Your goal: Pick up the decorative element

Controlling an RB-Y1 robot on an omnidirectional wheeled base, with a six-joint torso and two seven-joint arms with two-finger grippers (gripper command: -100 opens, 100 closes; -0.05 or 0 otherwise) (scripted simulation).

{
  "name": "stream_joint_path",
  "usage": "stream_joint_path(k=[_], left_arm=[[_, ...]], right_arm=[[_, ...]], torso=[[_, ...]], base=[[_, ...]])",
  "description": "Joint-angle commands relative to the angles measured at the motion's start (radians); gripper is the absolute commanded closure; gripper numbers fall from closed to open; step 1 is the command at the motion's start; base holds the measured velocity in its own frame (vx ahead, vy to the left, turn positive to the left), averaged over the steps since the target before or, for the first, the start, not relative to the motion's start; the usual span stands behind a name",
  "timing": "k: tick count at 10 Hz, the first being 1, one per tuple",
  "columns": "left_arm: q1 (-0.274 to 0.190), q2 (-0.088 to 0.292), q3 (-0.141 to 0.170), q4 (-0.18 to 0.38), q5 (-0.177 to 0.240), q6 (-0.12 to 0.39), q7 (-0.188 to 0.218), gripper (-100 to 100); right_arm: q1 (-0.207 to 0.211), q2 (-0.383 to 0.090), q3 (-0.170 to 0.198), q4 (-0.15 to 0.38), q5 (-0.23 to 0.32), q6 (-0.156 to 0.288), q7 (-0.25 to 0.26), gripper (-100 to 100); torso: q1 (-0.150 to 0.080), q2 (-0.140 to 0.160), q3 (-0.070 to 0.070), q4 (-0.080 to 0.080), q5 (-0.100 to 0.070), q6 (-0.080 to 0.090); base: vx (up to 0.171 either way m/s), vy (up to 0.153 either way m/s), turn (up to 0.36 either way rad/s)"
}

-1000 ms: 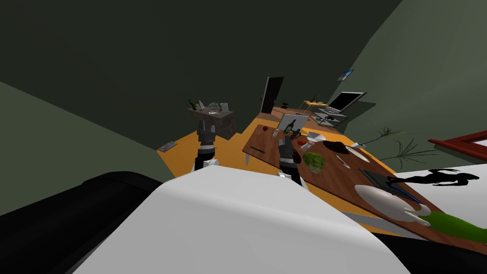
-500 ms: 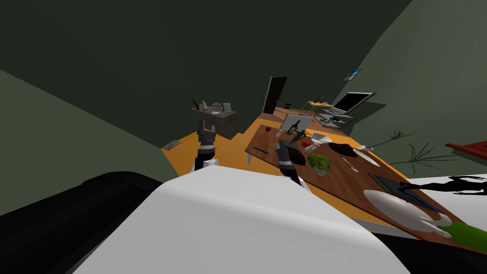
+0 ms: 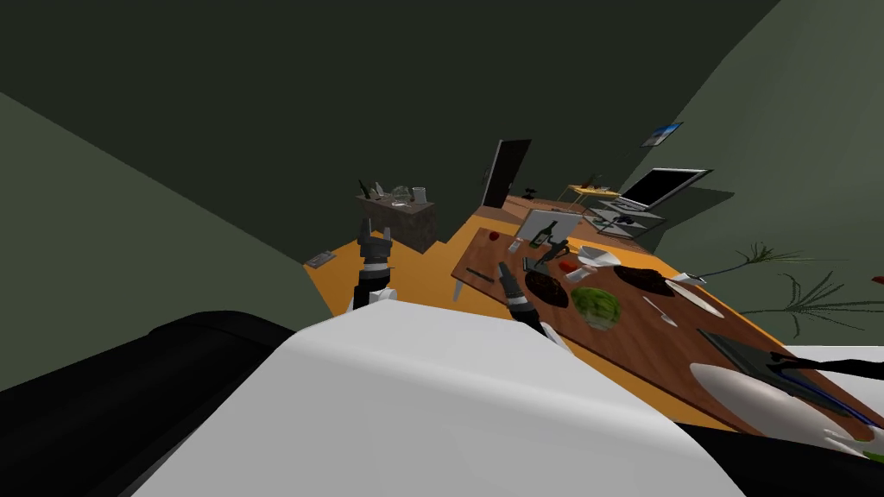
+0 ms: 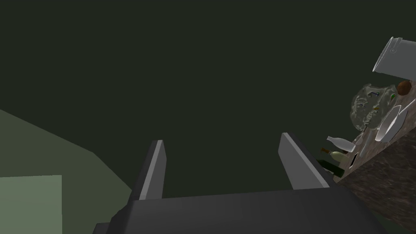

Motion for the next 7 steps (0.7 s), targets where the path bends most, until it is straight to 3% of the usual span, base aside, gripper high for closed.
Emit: stream_joint_path(k=[1, 6, 7], left_arm=[[0.0, 0.0, 0.0, 0.0, 0.0, 0.0, 0.0, 0], [0.0, 0.0, 0.0, 0.0, 0.0, 0.0, 0.0, 0], [0.0, 0.0, 0.0, 0.0, 0.0, 0.0, 0.0, 0]], right_arm=[[-0.01, -0.05, 0.02, 0.05, 0.014, -0.009, 0.007, -100], [-0.033, -0.18, 0.079, 0.178, 0.062, -0.039, 0.024, -100], [-0.033, -0.186, 0.079, 0.196, 0.062, -0.039, 0.024, -100]], torso=[[0.0, 0.0, 0.0, 0.0, 0.0, 0.0], [-0.001, 0.0, 0.0, 0.0, 0.0, 0.0], [0.0, 0.0, 0.0, 0.0, 0.0, 0.0]], base=[[0.008, 0.061, 0.089], [0.015, 0.069, 0.11], [0.021, 0.046, 0.06]])
